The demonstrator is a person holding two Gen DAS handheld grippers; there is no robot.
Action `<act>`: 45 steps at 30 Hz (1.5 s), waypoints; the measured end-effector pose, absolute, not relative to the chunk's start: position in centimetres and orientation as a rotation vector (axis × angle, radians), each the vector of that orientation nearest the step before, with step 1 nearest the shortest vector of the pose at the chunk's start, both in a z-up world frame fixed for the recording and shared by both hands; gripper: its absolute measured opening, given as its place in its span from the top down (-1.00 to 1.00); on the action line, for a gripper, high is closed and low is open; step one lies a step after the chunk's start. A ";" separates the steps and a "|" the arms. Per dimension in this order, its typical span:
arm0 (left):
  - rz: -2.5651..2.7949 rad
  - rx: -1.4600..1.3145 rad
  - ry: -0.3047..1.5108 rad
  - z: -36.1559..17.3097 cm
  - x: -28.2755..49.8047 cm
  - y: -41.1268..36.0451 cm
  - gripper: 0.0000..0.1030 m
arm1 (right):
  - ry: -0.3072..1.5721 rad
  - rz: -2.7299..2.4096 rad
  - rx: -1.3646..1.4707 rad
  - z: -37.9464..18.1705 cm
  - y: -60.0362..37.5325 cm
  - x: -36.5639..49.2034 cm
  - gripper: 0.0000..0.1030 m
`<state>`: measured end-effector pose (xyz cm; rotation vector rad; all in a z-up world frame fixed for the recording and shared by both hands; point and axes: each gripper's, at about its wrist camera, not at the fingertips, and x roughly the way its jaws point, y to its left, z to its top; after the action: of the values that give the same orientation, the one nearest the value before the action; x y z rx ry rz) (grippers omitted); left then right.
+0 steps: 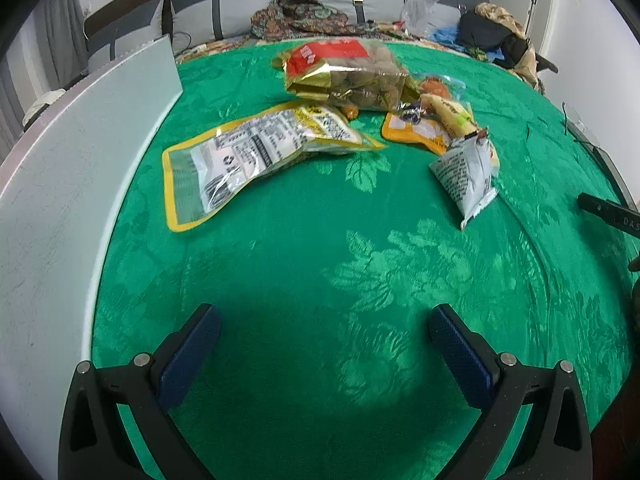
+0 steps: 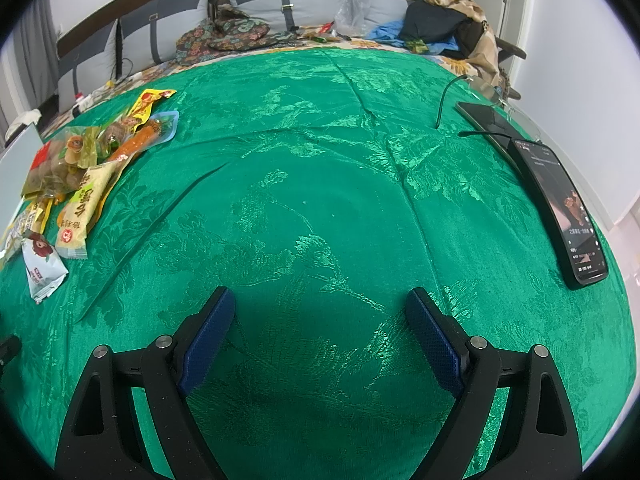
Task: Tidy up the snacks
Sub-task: 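Grasp the white-and-yellow peanut bag with the left tool and lift it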
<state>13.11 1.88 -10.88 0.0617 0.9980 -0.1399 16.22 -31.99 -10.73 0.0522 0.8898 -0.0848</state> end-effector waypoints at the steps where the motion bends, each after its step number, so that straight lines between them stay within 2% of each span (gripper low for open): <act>1: -0.138 0.062 1.019 -10.8 13.3 2.0 -1.00 | 0.890 -0.085 0.053 -10.7 -32.0 16.2 -0.75; 7: -0.200 0.090 1.124 -7.8 17.4 3.1 -0.99 | 0.890 -0.085 0.052 -10.8 -32.0 16.3 -0.75; 10: -0.258 0.259 1.215 -6.6 21.1 1.8 -0.99 | 0.890 -0.085 0.053 -10.7 -32.0 16.2 -0.75; 13: -0.262 0.459 1.243 -6.7 24.4 0.7 -0.99 | 0.890 -0.084 0.053 -10.7 -32.0 16.3 -0.75; 17: -0.313 0.485 1.332 -7.9 28.7 0.4 -0.99 | 0.890 -0.084 0.053 -10.7 -32.0 16.3 -0.75; 24: -0.366 0.506 1.324 -10.0 32.0 -1.0 -1.00 | 0.891 -0.084 0.053 -10.8 -32.0 16.3 -0.75; 29: -0.388 0.296 1.322 -11.0 33.8 0.6 -1.00 | 0.891 -0.084 0.054 -10.8 -32.0 16.3 -0.75; 38: -0.409 0.259 1.159 -11.5 31.4 1.9 -1.00 | 0.891 -0.083 0.054 -10.8 -32.0 16.3 -0.75; 45: -0.369 0.240 1.191 -11.1 29.4 2.2 -1.00 | 0.892 -0.083 0.055 -10.8 -32.0 16.3 -0.75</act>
<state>29.40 2.21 -11.12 0.2398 1.1905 -0.3689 16.29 -31.99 -10.75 0.0545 0.8916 -0.0832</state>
